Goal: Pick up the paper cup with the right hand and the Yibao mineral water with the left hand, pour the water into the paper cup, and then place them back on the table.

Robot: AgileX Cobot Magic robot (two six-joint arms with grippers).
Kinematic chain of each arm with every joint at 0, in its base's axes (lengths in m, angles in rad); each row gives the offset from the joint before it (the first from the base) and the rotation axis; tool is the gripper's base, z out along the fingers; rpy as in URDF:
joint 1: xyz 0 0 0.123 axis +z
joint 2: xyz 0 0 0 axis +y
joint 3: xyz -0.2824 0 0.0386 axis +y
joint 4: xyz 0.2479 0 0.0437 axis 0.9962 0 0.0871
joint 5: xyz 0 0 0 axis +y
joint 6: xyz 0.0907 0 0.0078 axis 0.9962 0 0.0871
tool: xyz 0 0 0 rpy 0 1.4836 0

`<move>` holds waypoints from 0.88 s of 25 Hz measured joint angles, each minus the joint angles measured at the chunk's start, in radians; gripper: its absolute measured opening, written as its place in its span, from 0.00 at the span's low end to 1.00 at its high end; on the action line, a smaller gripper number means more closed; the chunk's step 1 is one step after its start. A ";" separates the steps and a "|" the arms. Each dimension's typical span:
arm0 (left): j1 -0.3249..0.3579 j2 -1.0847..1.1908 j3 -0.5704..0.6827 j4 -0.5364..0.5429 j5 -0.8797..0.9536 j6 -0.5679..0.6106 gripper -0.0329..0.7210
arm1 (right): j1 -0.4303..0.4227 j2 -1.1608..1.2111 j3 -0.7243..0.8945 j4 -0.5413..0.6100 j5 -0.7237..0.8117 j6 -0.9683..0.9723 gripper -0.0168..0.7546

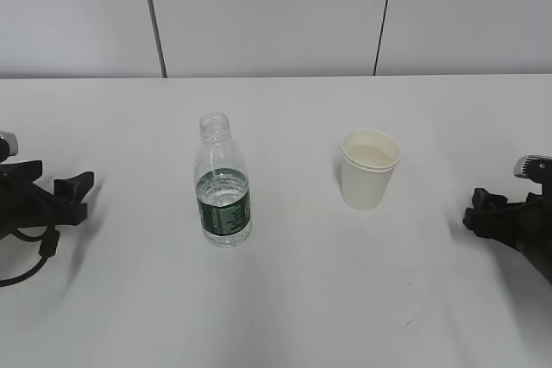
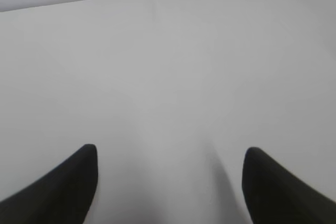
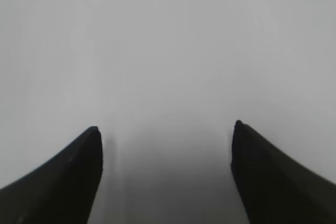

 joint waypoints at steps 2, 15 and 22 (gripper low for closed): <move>0.000 -0.001 0.000 -0.037 0.000 0.001 0.73 | -0.013 0.000 -0.017 -0.030 0.000 0.000 0.79; -0.004 -0.201 -0.079 -0.104 0.491 -0.048 0.68 | -0.017 -0.207 -0.174 -0.074 0.561 -0.062 0.79; -0.023 -0.313 -0.268 -0.112 1.014 -0.083 0.68 | -0.017 -0.371 -0.293 -0.074 0.950 -0.112 0.79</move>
